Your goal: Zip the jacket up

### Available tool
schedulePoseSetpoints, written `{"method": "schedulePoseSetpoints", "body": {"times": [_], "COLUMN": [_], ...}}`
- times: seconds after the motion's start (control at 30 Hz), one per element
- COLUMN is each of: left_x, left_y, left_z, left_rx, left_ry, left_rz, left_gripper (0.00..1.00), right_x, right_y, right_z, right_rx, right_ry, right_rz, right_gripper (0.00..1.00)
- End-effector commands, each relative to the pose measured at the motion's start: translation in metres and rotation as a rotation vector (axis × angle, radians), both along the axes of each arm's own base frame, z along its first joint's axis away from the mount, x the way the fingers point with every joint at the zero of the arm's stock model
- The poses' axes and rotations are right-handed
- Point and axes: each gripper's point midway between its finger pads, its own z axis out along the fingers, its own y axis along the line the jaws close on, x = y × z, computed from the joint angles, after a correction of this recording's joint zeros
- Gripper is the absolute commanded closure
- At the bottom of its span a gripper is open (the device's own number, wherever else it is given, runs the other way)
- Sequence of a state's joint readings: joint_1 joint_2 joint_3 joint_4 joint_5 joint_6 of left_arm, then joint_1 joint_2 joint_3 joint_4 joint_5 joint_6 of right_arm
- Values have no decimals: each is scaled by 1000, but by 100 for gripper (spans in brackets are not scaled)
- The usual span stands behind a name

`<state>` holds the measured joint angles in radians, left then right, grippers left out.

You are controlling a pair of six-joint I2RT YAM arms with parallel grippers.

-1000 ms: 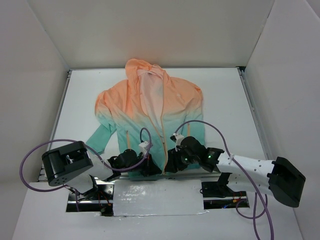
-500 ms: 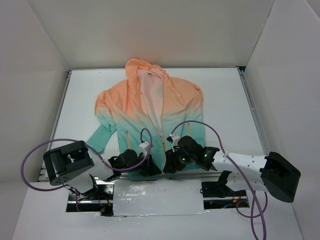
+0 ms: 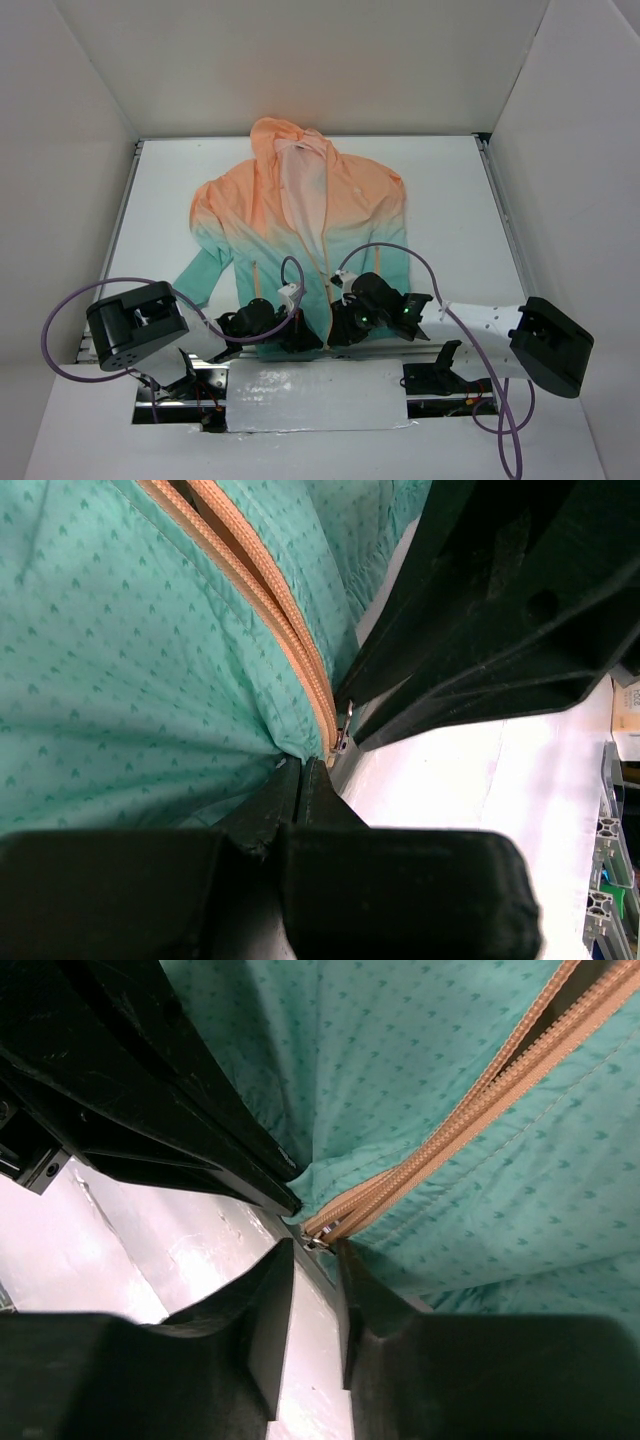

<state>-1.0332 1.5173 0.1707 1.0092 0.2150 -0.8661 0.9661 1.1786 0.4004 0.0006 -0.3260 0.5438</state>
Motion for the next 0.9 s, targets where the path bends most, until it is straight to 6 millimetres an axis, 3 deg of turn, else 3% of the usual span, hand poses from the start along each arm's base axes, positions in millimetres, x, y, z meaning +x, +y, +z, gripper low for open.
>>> {"method": "schedulePoseSetpoints", "body": {"times": [0.0,0.27,0.33,0.87], "left_x": [0,0,0,-1], "left_y": [-12,-12,-12,-11], "left_z": [16,16,16,18], "left_rx": [-58,-60,-60,-72], "left_ry": [-48,-49,-49,-57], "left_rz": [-39,-38,-37,-46], "left_gripper": [100,100,100,100], "right_x": [9,8,8,23], "right_y": [17,20,20,14], "right_z": [20,18,18,21], "right_rx": [64,63,63,20], "right_ry": [-48,-33,-31,-37], "right_rz": [6,13,16,-108], "right_gripper": [73,90,99,100]}}
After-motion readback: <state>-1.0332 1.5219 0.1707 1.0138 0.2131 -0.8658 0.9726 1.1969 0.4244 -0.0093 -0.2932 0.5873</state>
